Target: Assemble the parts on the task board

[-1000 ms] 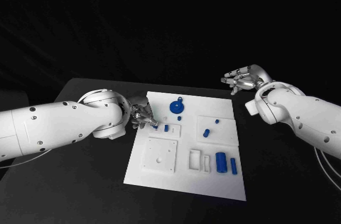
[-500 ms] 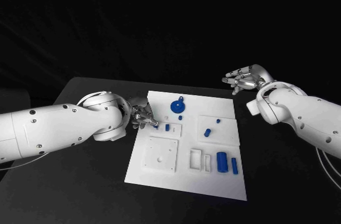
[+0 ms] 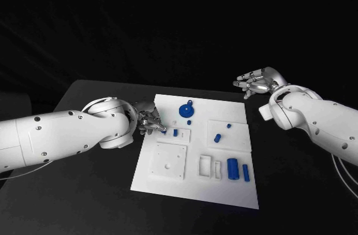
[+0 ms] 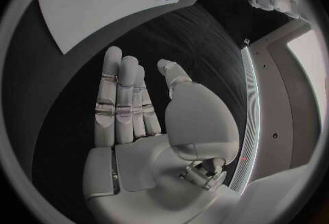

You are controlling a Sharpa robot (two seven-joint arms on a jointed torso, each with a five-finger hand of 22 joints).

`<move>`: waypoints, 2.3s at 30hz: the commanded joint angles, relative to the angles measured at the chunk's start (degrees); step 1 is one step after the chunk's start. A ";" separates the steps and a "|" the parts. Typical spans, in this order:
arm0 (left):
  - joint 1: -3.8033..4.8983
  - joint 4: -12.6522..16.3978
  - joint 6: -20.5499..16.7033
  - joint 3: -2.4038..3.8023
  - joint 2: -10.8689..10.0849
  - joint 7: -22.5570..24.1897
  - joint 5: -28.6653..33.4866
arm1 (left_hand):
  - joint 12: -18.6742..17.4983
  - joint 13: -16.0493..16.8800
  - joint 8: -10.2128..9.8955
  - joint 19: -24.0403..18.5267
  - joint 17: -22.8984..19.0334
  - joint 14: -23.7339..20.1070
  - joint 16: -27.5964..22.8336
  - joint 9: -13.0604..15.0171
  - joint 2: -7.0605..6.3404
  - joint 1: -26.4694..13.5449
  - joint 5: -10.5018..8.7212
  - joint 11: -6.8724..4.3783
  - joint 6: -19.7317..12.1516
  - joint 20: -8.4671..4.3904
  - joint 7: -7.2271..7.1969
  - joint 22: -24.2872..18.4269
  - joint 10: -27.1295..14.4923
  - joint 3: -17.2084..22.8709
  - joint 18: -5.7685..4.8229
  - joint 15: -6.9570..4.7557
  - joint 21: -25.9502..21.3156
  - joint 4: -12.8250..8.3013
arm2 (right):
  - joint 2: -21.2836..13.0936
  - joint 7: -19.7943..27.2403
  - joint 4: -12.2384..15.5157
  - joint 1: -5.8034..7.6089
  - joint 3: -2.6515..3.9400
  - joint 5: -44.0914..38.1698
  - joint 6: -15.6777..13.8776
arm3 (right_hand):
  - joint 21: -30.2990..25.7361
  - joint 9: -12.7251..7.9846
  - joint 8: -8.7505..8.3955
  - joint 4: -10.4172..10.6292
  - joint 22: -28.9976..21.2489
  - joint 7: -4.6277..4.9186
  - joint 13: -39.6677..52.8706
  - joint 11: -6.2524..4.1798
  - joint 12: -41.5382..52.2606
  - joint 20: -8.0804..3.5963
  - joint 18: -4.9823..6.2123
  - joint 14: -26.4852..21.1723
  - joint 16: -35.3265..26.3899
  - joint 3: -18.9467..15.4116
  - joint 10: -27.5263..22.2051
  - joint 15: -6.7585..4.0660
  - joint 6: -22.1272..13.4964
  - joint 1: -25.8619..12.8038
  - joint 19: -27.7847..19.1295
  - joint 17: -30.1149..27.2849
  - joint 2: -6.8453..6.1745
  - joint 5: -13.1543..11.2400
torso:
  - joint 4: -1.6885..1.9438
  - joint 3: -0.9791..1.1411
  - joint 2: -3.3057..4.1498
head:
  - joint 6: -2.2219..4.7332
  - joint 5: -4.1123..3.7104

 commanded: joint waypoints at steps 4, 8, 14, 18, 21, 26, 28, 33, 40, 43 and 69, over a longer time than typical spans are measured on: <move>-0.20 -0.15 -0.73 0.02 0.26 0.62 -0.20 | -0.34 0.05 -0.25 0.27 0.02 0.29 -0.38 0.08 0.04 0.37 0.20 -1.02 3.74 -0.02 -3.53 1.03 1.87 5.49 0.44 -0.18 0.08 -5.05 | 0.09 0.40 -0.01 -0.11 0.03 -0.04 0.88 | 0.24 -0.02 -0.16 0.03 -0.09 0.03 -0.09 -0.02 0.35 0.40 -0.71 -0.28 0.04 0.34 -0.34 0.06 -0.16 -0.29 1.21 -0.05 0.44 0.32 | -0.03 0.02 -0.01 | -0.12 0.06; -0.31 -0.24 -0.35 0.02 0.34 0.57 -0.17 | -0.45 0.16 -0.40 0.26 -0.04 0.29 -0.47 0.09 -0.05 0.41 0.20 -1.02 3.84 -0.05 -3.54 1.00 1.87 5.48 0.42 -0.18 0.02 -4.94 | 0.09 0.40 -0.04 -0.16 0.03 -0.04 0.91 | 0.25 -0.02 -0.16 0.02 -0.09 0.03 -0.09 -0.02 0.35 0.40 -0.71 -0.28 0.04 0.35 -0.34 0.06 -0.16 -0.28 1.20 -0.05 0.44 0.34 | -0.03 0.01 -0.02 | -0.17 0.02; -0.36 -0.26 0.63 0.02 0.35 0.53 -0.07 | -0.45 0.16 -0.40 0.26 -0.04 0.29 -0.47 0.09 -0.05 0.41 0.20 -1.02 3.84 -0.05 -3.54 1.00 1.87 5.48 0.42 -0.18 0.02 -4.94 | 0.07 0.38 -0.07 -0.20 0.03 -0.03 1.00 | 0.25 -0.02 -0.16 0.02 -0.09 0.03 -0.09 -0.02 0.35 0.40 -0.71 -0.28 0.04 0.35 -0.34 0.06 -0.16 -0.28 1.20 -0.05 0.44 0.34 | -0.01 0.02 -0.02 | -0.27 -0.06; -0.38 -0.27 1.33 0.02 0.36 0.57 -0.04 | -0.52 0.20 -0.45 0.24 -0.09 0.26 -0.53 0.12 -0.10 0.46 0.19 -1.00 3.88 -0.06 -3.54 1.01 1.86 5.50 0.39 -0.18 -0.02 -4.94 | 0.07 0.38 -0.05 -0.23 0.03 -0.03 1.08 | 0.25 -0.02 -0.16 0.02 -0.09 0.03 -0.09 -0.02 0.35 0.40 -0.71 -0.28 0.04 0.35 -0.34 0.06 -0.16 -0.28 1.20 -0.05 0.44 0.34 | 0.01 0.02 -0.03 | -0.31 -0.11; -0.38 -0.35 1.69 0.02 0.39 0.54 -0.03 | -0.58 0.21 -0.48 0.21 -0.16 0.24 -0.58 0.15 -0.14 0.49 0.31 -1.01 3.90 -0.05 -3.53 1.01 1.87 5.53 0.39 -0.18 -0.04 -4.98 | 0.01 0.38 0.01 -0.26 0.03 -0.03 1.09 | 0.25 -0.02 -0.16 0.02 -0.09 0.03 -0.09 -0.02 0.35 0.40 -0.71 -0.28 0.04 0.35 -0.34 0.06 -0.16 -0.28 1.20 -0.05 0.44 0.34 | 0.04 0.02 -0.02 | -0.31 -0.16; -0.39 -0.53 1.99 0.02 0.37 0.42 -0.03 | -0.58 0.21 -0.48 0.21 -0.16 0.24 -0.58 0.15 -0.14 0.49 0.31 -1.01 3.90 -0.05 -3.53 1.01 1.87 5.53 0.39 -0.18 -0.04 -4.98 | -0.07 0.37 0.06 -0.28 0.04 -0.03 1.09 | 0.25 -0.02 -0.16 0.02 -0.09 0.03 -0.09 -0.02 0.35 0.40 -0.71 -0.28 0.04 0.35 -0.34 0.06 -0.16 -0.28 1.20 -0.05 0.44 0.34 | 0.00 0.05 -0.04 | -0.40 -0.14; -0.39 -0.56 2.19 0.02 0.33 0.39 -0.03 | -0.66 0.22 -0.50 0.20 -0.14 0.24 -0.60 0.19 -0.19 0.50 0.44 -1.01 3.95 -0.04 -3.54 1.01 1.87 5.56 0.38 -0.17 -0.07 -5.01 | -0.08 0.37 0.05 -0.28 0.04 -0.03 1.09 | 0.25 -0.02 -0.16 0.02 -0.09 0.03 -0.09 -0.02 0.35 0.40 -0.71 -0.28 0.04 0.35 -0.34 0.06 -0.16 -0.28 1.20 -0.05 0.44 0.34 | -0.01 0.05 -0.03 | -0.48 -0.13; -0.39 -0.64 3.05 0.02 0.33 0.37 0.00 | -0.68 0.23 -0.51 0.19 -0.23 0.21 -0.66 0.21 -0.19 0.48 0.44 -1.00 3.97 -0.03 -3.54 1.01 1.87 5.56 0.38 -0.17 -0.08 -4.99 | -0.02 0.37 -0.01 -0.30 0.04 -0.03 1.10 | 0.25 -0.02 -0.16 0.02 -0.09 0.03 -0.09 -0.02 0.35 0.40 -0.71 -0.28 0.04 0.35 -0.34 0.06 -0.16 -0.28 1.20 -0.05 0.44 0.34 | 0.02 0.05 -0.01 | -0.50 -0.08; -0.39 -0.75 3.74 0.02 0.33 0.63 0.08 | -0.76 0.24 -0.52 0.14 -0.30 0.17 -0.73 0.28 -0.28 0.49 0.58 -0.98 4.02 0.00 -3.55 1.02 1.89 5.58 0.37 -0.13 -0.12 -5.04 | 0.08 0.37 -0.10 -0.39 0.04 -0.03 1.14 | 0.25 -0.02 -0.16 0.02 -0.09 0.03 -0.09 -0.02 0.35 0.40 -0.71 -0.28 0.04 0.35 -0.34 0.06 -0.16 -0.28 1.20 -0.05 0.44 0.34 | 0.01 0.03 -0.02 | -0.59 -0.02; -0.39 -0.82 3.78 0.02 0.34 0.77 0.11 | -0.76 0.24 -0.52 0.14 -0.30 0.17 -0.73 0.28 -0.28 0.49 0.58 -0.98 4.02 0.00 -3.55 1.02 1.89 5.58 0.37 -0.13 -0.12 -5.04 | 0.09 0.37 -0.11 -0.42 0.04 -0.03 1.15 | 0.25 -0.02 -0.16 0.02 -0.09 0.03 -0.09 -0.02 0.35 0.40 -0.71 -0.28 0.04 0.35 -0.34 0.06 -0.16 -0.28 1.20 -0.05 0.44 0.34 | 0.00 0.03 -0.02 | -0.63 0.04; -0.38 -1.35 6.20 0.03 1.29 0.43 0.81 | -0.97 0.26 -0.59 -0.01 -0.37 0.05 -0.82 0.41 -0.47 0.54 1.23 -0.99 4.21 -0.04 -3.54 1.04 1.86 5.76 0.26 -0.09 -0.21 -5.40 | 0.23 0.39 -0.25 -0.59 0.04 -0.01 1.19 | 0.51 -0.02 -0.17 -0.15 -0.35 0.05 -0.13 -0.01 0.32 0.40 -0.71 -0.29 0.04 0.51 -0.36 0.06 -0.21 -0.42 1.11 -0.09 0.44 0.47 | -0.04 0.08 -0.03 | -0.62 0.17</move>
